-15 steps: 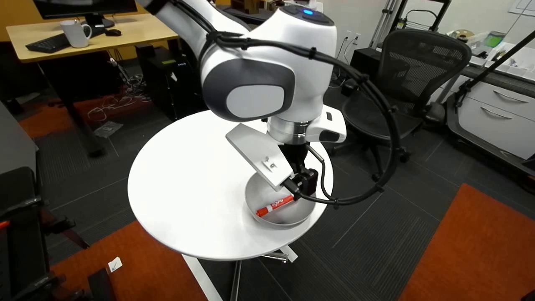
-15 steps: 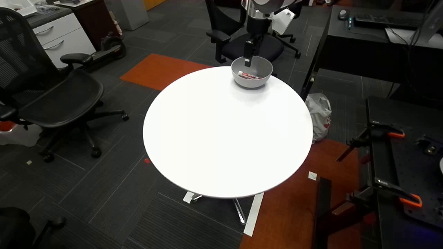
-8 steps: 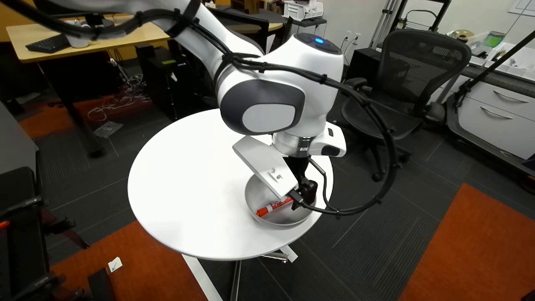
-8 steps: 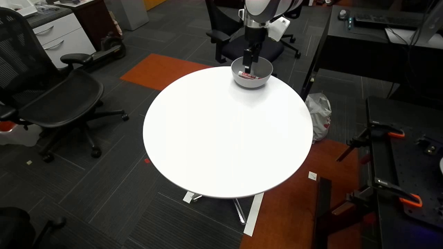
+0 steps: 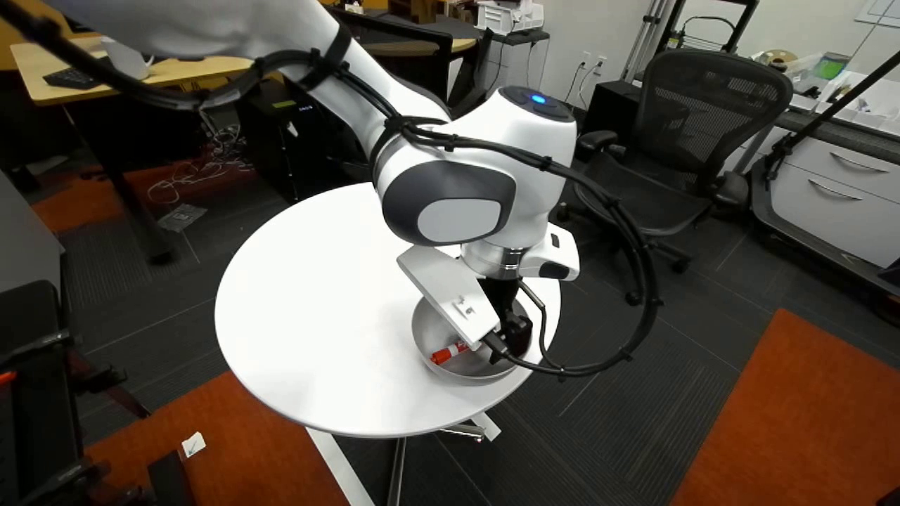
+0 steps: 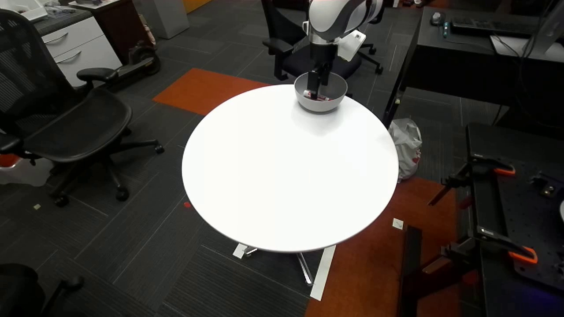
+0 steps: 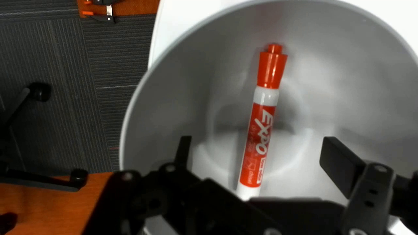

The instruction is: Remove the red marker from the grey bowl

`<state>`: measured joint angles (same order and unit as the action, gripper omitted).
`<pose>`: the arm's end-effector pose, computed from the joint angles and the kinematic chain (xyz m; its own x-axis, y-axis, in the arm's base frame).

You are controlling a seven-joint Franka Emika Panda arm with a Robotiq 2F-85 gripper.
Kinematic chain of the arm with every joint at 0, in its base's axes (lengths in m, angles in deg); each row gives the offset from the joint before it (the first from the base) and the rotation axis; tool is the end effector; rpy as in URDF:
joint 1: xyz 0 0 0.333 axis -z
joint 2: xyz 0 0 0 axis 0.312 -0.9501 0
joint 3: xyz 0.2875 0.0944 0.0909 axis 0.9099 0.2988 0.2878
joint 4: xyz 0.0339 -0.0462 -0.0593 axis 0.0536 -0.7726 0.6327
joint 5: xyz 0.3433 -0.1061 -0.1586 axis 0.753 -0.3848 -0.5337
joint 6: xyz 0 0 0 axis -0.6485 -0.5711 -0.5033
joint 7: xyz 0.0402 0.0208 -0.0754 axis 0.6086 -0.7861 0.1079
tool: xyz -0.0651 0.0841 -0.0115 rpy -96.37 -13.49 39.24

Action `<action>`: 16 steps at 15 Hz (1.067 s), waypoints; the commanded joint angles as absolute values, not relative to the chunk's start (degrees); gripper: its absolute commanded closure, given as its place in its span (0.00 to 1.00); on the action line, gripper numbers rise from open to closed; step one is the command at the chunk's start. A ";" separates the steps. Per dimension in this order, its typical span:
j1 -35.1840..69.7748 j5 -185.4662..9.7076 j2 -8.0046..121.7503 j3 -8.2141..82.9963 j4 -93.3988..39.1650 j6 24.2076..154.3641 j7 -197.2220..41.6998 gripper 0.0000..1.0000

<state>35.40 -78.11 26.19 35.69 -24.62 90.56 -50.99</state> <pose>0.6450 -0.2609 0.1560 0.9976 -0.0679 -0.0112 -0.0681 -0.9976 -0.0148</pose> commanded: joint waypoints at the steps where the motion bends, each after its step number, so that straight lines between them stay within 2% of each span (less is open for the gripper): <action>1: 35.61 -80.15 24.65 35.96 -22.21 90.24 -53.99 0.00; 2: 35.47 -80.33 24.45 35.79 -22.14 90.78 -54.33 0.25; 3: 35.42 -80.53 24.26 35.77 -21.97 90.94 -54.61 0.26; 12: 35.54 -81.49 23.44 35.90 -21.92 91.60 -55.91 0.95; 13: 35.50 -81.51 23.36 35.92 -21.99 91.69 -55.91 1.00; 16: 34.94 -81.80 24.99 35.65 -23.70 92.90 -56.32 0.95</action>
